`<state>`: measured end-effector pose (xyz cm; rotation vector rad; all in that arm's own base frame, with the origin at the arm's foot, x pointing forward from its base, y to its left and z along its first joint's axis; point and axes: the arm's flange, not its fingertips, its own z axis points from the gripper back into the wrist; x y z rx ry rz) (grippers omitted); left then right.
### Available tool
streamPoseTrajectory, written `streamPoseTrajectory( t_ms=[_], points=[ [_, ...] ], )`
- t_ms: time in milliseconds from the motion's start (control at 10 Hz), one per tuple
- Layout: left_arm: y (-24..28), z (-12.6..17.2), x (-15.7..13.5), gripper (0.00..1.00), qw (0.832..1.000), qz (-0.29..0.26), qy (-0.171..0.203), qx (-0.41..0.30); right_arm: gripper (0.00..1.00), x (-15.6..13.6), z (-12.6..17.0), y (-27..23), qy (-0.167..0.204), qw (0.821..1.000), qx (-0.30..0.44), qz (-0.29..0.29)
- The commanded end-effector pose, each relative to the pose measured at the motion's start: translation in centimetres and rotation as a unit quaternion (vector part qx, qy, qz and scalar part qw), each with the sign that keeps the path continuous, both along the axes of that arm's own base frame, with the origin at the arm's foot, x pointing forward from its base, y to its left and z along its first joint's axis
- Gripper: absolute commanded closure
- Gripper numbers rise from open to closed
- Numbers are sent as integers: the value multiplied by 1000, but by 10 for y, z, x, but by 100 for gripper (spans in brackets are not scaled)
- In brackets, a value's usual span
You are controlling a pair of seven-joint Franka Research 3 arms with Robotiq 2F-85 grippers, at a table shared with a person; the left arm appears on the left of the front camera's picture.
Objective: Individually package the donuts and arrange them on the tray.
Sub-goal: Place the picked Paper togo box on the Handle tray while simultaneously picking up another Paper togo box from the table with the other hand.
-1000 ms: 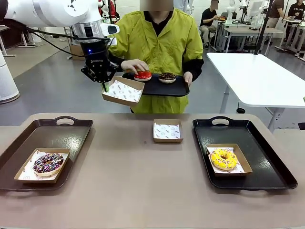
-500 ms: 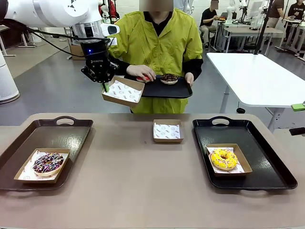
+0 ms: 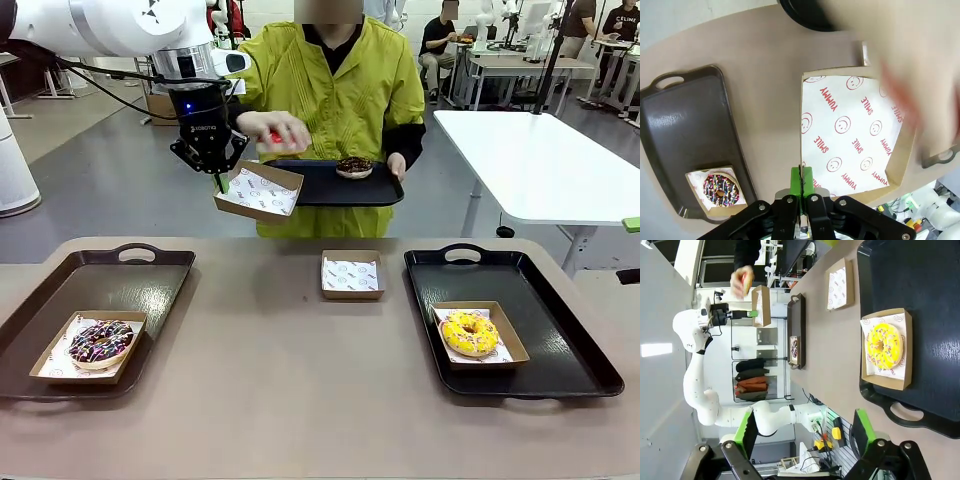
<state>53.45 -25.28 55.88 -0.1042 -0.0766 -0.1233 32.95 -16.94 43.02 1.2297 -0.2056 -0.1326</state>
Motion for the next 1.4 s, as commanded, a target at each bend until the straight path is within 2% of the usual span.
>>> streamPoseTrajectory(
  t_ms=[0, 1300],
  points=[
    [2, 0, -2, 100, 1000, 1, -3, -1, 0, -2, 0, 5, -7, 1000, 9, -3],
    [2, 0, -2, 100, 1000, 1, -3, -1, 0, -2, 0, 5, -7, 1000, 9, -3]
  ],
)
